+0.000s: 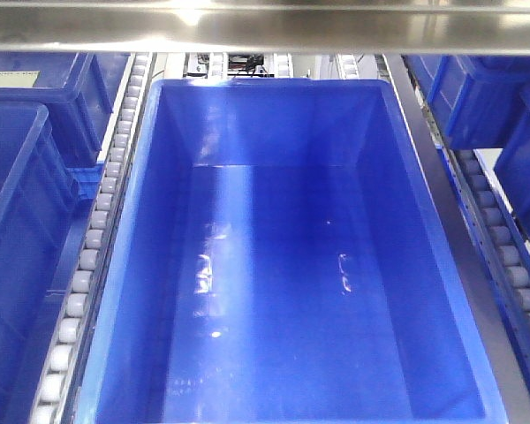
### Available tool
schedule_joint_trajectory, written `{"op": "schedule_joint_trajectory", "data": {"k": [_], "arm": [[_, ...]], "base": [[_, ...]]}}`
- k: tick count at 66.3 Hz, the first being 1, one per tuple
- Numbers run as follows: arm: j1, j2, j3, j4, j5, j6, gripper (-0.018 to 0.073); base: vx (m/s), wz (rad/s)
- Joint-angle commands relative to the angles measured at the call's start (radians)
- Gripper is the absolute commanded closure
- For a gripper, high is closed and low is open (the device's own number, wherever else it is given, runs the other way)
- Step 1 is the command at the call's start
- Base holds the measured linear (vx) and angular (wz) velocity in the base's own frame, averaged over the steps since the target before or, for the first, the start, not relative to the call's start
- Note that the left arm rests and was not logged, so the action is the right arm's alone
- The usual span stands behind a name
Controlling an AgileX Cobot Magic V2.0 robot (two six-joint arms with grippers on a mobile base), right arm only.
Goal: Pour parts from conveyor to right shelf
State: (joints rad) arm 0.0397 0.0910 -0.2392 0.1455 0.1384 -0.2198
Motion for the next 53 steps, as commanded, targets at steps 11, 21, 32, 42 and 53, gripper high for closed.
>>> {"op": "schedule_joint_trajectory", "data": {"k": [11,21,32,42,53], "arm": [[-0.006,0.017,-0.027,0.0,-0.078,-0.01,0.0568],[-0.006,0.017,-0.027,0.0,-0.078,-0.01,0.0568],[-0.006,0.017,-0.027,0.0,-0.078,-0.01,0.0568],[-0.006,0.017,-0.027,0.0,-0.078,-0.01,0.0568],[-0.006,0.017,-0.027,0.0,-0.078,-0.01,0.0568]], "base": [[0.07,0.04],[0.04,0.01],[0.01,0.0],[0.0,0.0],[0.0,0.0]]}}
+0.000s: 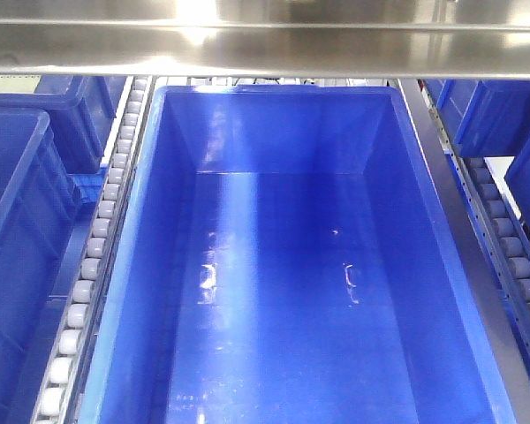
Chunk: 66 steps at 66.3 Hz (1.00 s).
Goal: Pour parts from conveyor to right shelf
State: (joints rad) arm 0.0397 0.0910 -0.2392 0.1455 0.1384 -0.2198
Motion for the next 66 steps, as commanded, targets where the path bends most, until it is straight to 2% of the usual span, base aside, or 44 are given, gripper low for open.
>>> {"op": "schedule_joint_trajectory", "data": {"k": [1,21,29,39,54,62,66], "arm": [[-0.006,0.017,-0.027,0.0,-0.078,-0.01,0.0568],[-0.006,0.017,-0.027,0.0,-0.09,-0.01,0.0568],[-0.006,0.017,-0.027,0.024,-0.085,0.03,0.0567],[-0.006,0.042,-0.055,0.036,-0.001,0.037,0.0564],[-0.006,0.195,-0.198,0.066,0.164,0.048,0.056],[-0.003,0.311,-0.245,0.076,0.203,0.043,0.0554],[0.023,0.367,-0.261,0.083,0.204,0.044,0.0552]], "base": [[0.0,0.0],[0.0,0.0],[0.0,0.0],[0.0,0.0],[0.0,0.0],[0.0,0.0],[0.0,0.0]]}}
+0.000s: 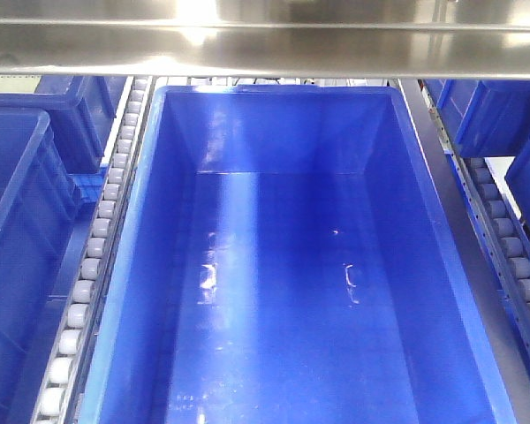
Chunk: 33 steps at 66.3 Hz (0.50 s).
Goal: Pour parts from conveyor to right shelf
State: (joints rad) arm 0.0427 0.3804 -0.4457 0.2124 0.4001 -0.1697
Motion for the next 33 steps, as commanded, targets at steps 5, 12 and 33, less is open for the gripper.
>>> {"op": "schedule_joint_trajectory", "data": {"k": [5,12,33], "arm": [[0.074,0.132,-0.076,0.015,-0.047,-0.007,0.0549],[0.171,0.209,-0.116,-0.001,-0.032,-0.033,0.0547],[0.43,0.534,-0.289,-0.03,-0.025,-0.05,0.0536]], "base": [[0.0,0.0],[0.0,0.0],[0.0,0.0]]}}
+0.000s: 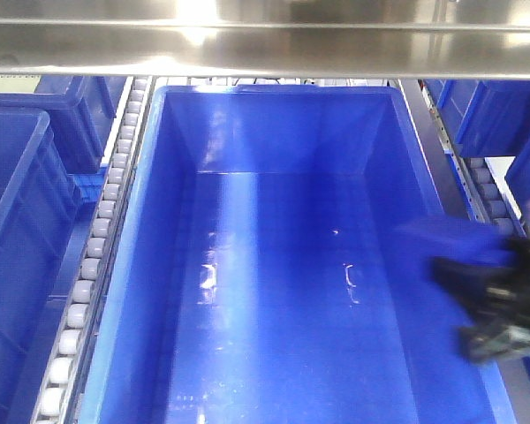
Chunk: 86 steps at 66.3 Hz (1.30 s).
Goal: Pour parts from conveyor to right shelf
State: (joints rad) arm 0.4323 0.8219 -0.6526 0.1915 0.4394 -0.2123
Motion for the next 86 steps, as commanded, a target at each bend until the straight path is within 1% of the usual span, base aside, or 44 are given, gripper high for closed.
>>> {"op": "schedule_joint_trajectory", "data": {"k": [1,15,31,37,47,55,61,69,75,86], "arm": [[0.048,0.11,-0.097,-0.007,-0.063,-0.006,0.0535],[0.058,0.353,-0.258,-0.001,-0.007,0.006,0.052],[0.058,0.604,-0.492,-0.001,0.156,0.03,0.0502],[0.058,0.694,-0.587,-0.001,0.237,0.047,0.0501],[0.058,0.836,-0.727,-0.005,0.376,0.047,0.0498],[0.058,0.931,-0.826,-0.006,0.455,0.062,0.0493],[0.058,0.987,-0.884,-0.035,0.502,0.076,0.048],[0.058,1.047,-0.936,-0.111,0.546,0.128,0.0451],[0.058,1.082,-0.961,-0.149,0.566,0.152,0.0425],[0.058,1.143,-1.001,-0.164,0.567,0.175,0.0367]], "base": [[0.0,0.0],[0.0,0.0],[0.0,0.0],[0.0,0.0],[0.0,0.0],[0.0,0.0],[0.0,0.0],[0.0,0.0],[0.0,0.0],[0.0,0.0]]}}
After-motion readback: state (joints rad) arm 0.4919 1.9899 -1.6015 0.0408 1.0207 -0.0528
